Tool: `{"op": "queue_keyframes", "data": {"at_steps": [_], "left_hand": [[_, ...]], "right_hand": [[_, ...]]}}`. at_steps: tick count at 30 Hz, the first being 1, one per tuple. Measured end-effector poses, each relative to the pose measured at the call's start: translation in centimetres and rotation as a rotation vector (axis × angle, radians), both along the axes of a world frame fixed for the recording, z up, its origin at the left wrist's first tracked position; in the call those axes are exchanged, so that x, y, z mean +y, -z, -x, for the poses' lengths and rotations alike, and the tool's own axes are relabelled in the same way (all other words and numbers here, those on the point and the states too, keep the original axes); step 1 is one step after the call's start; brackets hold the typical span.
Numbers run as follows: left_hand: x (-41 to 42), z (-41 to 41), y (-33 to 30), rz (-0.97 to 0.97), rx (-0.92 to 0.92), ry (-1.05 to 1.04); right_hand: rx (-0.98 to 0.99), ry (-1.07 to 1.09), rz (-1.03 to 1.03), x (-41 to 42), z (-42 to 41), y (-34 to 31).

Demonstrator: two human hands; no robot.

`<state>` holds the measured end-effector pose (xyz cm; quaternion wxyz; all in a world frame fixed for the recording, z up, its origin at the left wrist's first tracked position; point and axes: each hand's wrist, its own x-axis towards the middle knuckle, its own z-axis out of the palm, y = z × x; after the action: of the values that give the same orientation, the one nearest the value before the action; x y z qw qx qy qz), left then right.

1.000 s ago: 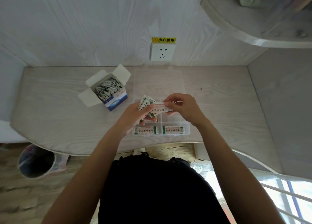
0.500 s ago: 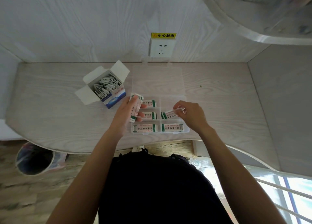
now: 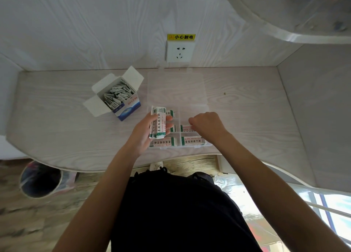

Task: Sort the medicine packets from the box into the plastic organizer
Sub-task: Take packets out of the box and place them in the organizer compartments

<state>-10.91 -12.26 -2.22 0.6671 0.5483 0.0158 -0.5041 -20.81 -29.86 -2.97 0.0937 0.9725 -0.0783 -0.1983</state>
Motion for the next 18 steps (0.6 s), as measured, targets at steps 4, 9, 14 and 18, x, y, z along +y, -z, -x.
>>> {"op": "queue_keyframes", "data": {"at_steps": [4,9,14,18], "left_hand": [[-0.2,0.2,-0.4,0.028,0.026,0.028],[-0.4,0.5,-0.8,0.028,0.032,0.065],[-0.9,0.9,-1.0,0.001,-0.012,0.157],[-1.5,1.4,-0.8,-0.071,-0.058,0.181]], "right_hand": [[-0.014,0.022,0.002,0.3,0.1,-0.1],[-0.134,0.118,-0.086,0.6,0.6,0.0],[-0.683,0.731,-0.863,1.6,0.7,-2.3],[-0.552,0.824,-1.19,2.1,0.1,-2.7]]}}
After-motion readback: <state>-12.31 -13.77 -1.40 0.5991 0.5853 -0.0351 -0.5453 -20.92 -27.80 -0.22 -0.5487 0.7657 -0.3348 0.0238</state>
